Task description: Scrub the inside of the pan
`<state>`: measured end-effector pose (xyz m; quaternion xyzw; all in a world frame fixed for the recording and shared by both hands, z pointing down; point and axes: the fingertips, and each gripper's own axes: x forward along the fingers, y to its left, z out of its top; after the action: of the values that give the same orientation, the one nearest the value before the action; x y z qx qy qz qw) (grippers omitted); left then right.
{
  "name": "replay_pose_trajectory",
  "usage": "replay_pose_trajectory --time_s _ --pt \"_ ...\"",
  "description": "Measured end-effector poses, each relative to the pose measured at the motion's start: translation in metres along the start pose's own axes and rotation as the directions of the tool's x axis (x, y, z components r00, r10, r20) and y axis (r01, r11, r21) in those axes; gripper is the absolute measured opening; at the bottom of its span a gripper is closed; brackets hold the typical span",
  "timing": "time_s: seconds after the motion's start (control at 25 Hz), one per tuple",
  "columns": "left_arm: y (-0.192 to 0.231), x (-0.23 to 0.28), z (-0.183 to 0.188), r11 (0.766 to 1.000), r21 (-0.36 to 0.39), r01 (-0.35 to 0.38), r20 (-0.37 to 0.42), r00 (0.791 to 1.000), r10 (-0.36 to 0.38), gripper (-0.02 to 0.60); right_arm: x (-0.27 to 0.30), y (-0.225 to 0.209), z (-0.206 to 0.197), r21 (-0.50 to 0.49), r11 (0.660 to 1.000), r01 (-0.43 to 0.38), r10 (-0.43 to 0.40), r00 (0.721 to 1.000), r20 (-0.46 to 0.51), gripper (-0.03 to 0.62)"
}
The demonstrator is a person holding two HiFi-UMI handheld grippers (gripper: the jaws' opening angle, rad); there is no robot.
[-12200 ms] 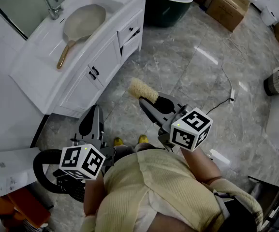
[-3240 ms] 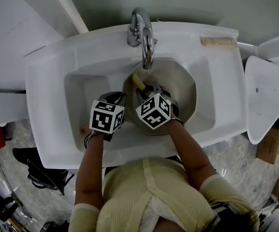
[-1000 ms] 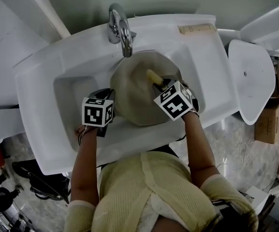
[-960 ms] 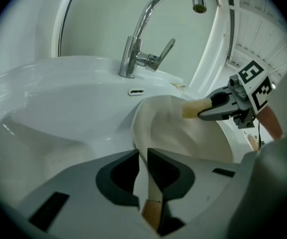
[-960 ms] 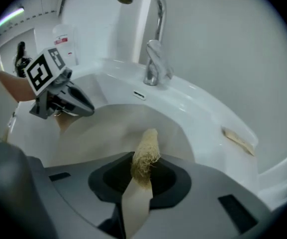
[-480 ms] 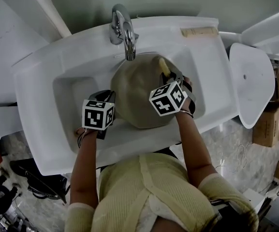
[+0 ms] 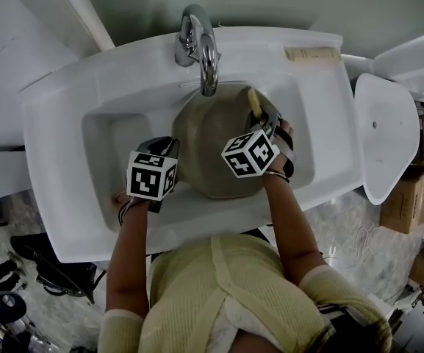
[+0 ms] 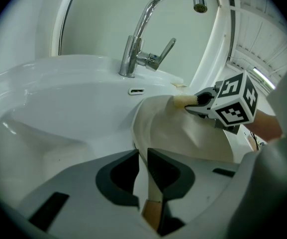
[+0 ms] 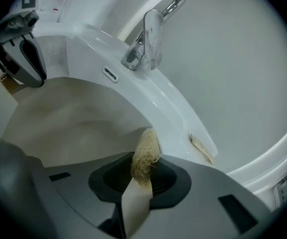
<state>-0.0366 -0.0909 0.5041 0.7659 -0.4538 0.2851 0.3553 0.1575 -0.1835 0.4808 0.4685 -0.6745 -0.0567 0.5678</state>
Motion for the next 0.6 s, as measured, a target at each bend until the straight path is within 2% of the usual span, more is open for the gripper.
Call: replay_pose_trajectory --time_s 0.6 --pt "0.001 0.001 -0.001 1.000 -0.003 -0.003 -0.001 1.000 0.003 0.101 0.027 0.042 0.007 -0.064 0.989 -0.130 0.129 0.991 -0.021 0.092"
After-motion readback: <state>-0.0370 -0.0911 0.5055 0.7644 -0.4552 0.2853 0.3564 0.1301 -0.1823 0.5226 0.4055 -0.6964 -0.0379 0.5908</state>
